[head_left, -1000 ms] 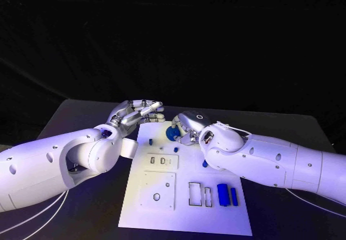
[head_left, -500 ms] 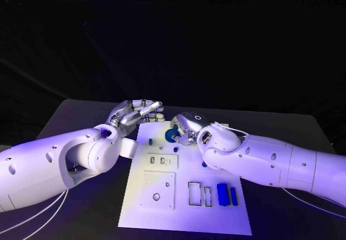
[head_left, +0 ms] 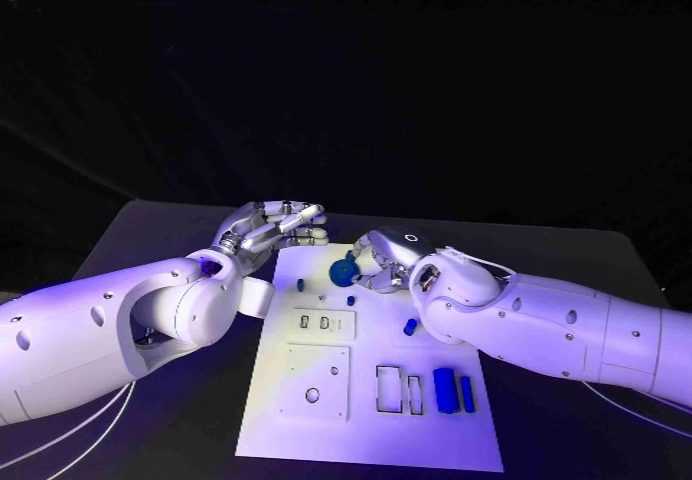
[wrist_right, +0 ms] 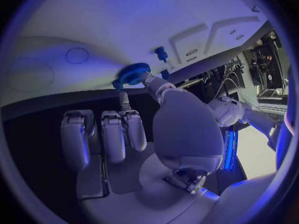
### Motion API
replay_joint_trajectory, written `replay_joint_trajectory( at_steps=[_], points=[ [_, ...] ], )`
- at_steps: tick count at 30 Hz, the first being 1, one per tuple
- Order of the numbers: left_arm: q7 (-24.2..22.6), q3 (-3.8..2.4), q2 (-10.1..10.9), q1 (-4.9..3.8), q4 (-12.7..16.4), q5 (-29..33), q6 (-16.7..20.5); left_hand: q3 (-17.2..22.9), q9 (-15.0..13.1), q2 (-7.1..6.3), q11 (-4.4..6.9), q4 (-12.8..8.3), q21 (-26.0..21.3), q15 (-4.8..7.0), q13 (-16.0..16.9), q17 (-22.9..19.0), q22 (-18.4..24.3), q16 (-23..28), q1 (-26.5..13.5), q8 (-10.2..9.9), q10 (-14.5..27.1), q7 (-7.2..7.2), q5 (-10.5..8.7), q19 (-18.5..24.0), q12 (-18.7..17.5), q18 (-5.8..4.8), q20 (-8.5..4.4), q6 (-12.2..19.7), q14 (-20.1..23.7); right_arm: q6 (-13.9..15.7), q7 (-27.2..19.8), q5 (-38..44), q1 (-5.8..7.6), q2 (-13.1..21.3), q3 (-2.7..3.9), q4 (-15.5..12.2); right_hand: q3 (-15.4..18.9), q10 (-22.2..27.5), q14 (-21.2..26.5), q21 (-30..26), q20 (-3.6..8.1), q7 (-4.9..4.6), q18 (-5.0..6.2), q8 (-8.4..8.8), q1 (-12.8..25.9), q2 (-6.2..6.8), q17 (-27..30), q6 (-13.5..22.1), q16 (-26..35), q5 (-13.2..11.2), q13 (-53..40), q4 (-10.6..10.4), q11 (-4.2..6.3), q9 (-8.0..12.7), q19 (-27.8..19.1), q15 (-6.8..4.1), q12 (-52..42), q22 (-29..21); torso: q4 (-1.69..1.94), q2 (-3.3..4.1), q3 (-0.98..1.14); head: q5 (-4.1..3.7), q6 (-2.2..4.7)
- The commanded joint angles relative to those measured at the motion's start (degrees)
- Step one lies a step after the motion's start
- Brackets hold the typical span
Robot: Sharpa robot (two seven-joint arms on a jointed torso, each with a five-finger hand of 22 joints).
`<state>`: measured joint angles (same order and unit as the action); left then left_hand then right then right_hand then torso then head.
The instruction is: Assemble the parts on the task board
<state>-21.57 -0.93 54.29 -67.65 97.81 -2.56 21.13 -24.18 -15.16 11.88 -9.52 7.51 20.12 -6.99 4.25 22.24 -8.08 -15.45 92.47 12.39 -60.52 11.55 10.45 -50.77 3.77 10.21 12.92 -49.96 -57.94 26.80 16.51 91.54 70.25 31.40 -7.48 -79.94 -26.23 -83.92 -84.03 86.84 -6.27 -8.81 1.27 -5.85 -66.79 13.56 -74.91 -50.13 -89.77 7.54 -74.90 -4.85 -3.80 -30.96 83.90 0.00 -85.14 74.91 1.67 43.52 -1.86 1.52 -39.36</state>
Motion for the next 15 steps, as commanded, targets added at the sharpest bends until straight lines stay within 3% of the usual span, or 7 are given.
replay_joint_trajectory(
  at_steps=[1, 9, 15],
  points=[
    [-0.3, -0.05, 0.1, -0.12, 0.0, 0.1, -1.1, -0.3, -0.1, 0.21, 0.01, 0.1, 0.2, 0.01, 0.0, 0.1, 0.0, 0.3, 0.1, -0.3, 0.3, -0.04, -0.11, 0.4, 0.0, 0.06, 0.1, 0.2, 0.6, 1.6, -0.7, -2.5, 0.36, 3.2, 0.16, -2.9, 0.3, -1.0, -6.0, 0.0, -0.33, 0.14, -0.17, -0.1, 0.0, -0.42, -15.1, -0.5, -0.2, 0.5, -9.3, -0.2, -0.33, 0.1, 3.2, 0.32, 0.1, 12.1, -0.29, -0.2, 0.05, -0.32, 0.26],
    [-0.3, -0.05, 0.5, -0.11, -0.1, 0.1, -1.2, -0.3, -0.1, 0.21, 0.01, 0.1, 0.2, 0.01, 0.0, 0.1, 0.0, 0.3, 0.1, -0.3, 0.3, -0.04, -0.11, 0.4, 0.0, 0.06, 0.1, 0.2, 0.6, 2.0, -6.9, -14.0, 2.35, 15.1, 0.33, -9.2, -0.3, -0.7, -6.0, -0.7, -0.18, 0.26, 0.04, -0.26, -2.0, -0.45, -15.1, -1.0, -0.2, 1.7, -9.0, 0.6, -0.17, 0.4, 2.7, 0.17, 0.4, 11.6, -1.11, -0.67, 0.17, -0.99, 0.21],
    [-0.3, -0.04, 0.4, -0.1, -0.3, 0.1, -1.4, -0.5, -0.1, 0.33, 0.01, 0.1, 0.3, 0.0, 0.0, 0.2, 0.0, 0.3, 0.2, -0.4, 0.3, -0.02, -0.17, 0.4, 0.0, 0.06, 0.12, 0.3, 0.6, -0.8, -13.8, -21.8, 2.78, 22.1, 0.35, -9.9, -1.0, -0.1, -6.0, -1.4, -0.22, 0.07, 0.28, 0.04, -3.5, -0.13, -15.1, -0.6, -0.2, 2.3, -8.4, 1.7, -0.32, 0.8, 2.0, 0.26, 1.0, 11.0, -1.56, -0.85, 0.41, -1.22, 0.29]
  ],
)
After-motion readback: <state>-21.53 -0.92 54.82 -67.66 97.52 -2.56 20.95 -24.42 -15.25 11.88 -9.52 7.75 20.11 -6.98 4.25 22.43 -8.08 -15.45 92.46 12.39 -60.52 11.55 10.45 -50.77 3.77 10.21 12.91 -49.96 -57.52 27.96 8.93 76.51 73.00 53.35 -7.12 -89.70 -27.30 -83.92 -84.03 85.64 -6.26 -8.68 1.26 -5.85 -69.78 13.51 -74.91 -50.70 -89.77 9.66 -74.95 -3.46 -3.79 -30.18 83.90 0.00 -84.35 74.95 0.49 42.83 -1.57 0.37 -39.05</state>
